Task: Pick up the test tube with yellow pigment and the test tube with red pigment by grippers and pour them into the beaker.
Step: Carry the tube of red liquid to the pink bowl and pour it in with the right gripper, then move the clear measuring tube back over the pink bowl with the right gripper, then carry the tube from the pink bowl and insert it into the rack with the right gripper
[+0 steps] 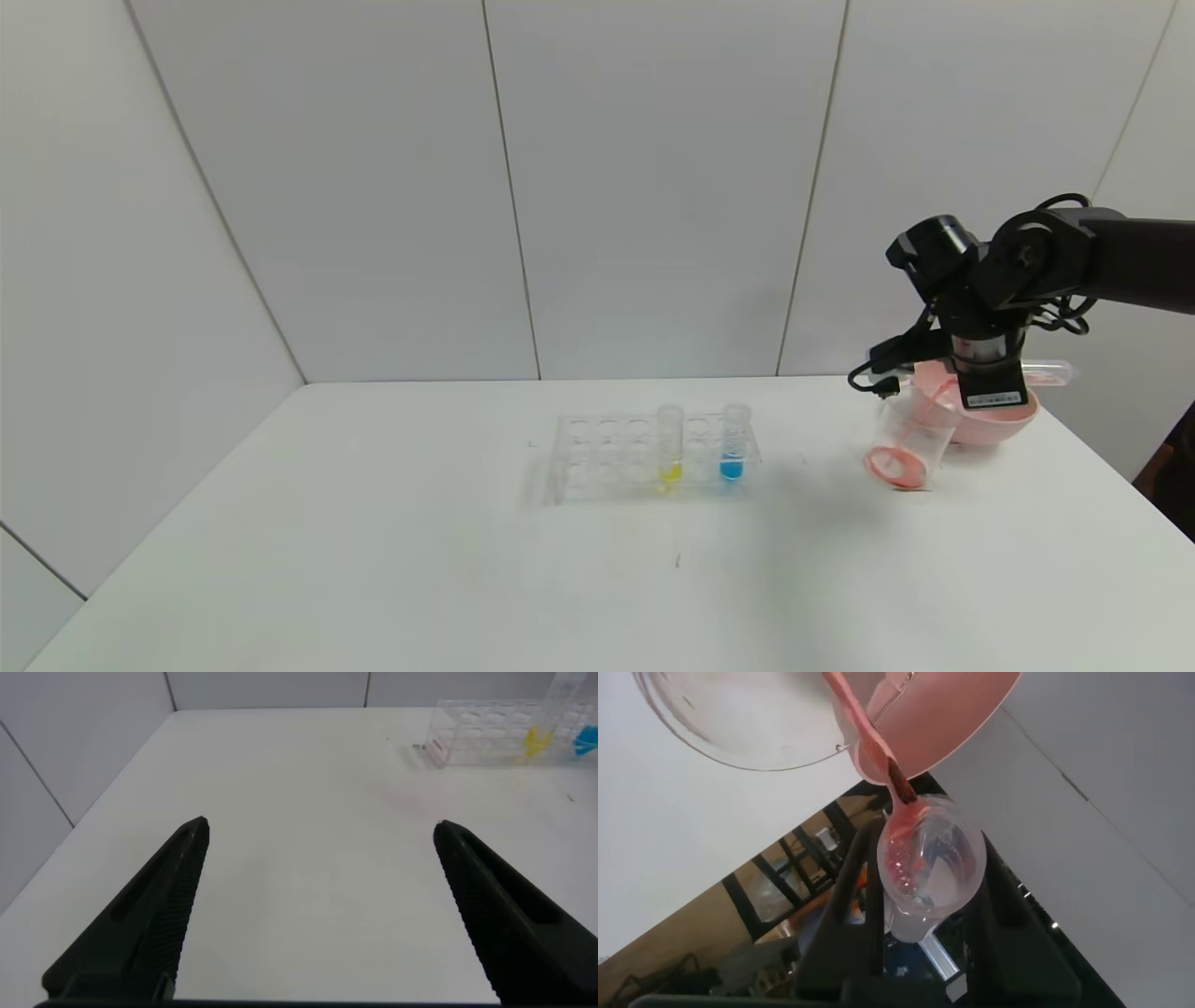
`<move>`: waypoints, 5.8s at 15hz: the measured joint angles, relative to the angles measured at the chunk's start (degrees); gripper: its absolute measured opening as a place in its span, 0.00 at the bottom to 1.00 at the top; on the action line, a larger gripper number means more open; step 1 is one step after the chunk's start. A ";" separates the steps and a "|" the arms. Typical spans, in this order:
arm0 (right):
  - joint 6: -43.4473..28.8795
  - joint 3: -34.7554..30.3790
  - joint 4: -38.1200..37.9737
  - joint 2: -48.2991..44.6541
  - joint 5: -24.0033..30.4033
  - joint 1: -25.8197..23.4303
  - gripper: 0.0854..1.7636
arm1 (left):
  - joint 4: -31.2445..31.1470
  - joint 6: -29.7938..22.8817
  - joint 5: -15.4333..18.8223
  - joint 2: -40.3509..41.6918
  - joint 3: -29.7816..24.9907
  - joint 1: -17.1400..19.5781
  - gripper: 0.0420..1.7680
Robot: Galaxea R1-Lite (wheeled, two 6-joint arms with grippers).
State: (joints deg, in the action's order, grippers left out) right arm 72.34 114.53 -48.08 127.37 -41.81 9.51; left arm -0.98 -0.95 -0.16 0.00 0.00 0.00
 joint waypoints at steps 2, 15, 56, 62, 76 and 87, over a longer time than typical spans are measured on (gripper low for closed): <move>0.05 0.05 0.07 0.02 -0.94 0.30 0.27 | 0.00 0.00 0.00 0.00 0.00 0.00 0.97; 0.13 0.00 0.00 0.00 -7.40 2.97 0.27 | 0.00 0.00 0.00 0.00 0.00 0.00 0.97; -65.06 -38.51 74.52 -8.84 68.99 -29.05 0.27 | 0.00 0.00 0.02 0.00 0.00 0.00 0.97; -65.17 -37.96 75.74 -3.72 68.00 -29.12 0.27 | 0.00 0.00 0.00 0.00 0.00 0.00 0.97; -64.65 -37.69 80.07 -1.87 67.12 -28.53 0.72 | 0.02 0.02 0.00 0.00 0.00 0.00 0.97; -68.40 -52.30 76.15 -20.39 57.11 -21.60 0.91 | 0.00 0.00 0.00 0.00 0.00 0.00 0.97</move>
State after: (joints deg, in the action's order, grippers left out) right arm 3.94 62.23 28.07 106.97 15.30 -12.09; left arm -0.98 -0.95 -0.16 0.00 0.00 0.00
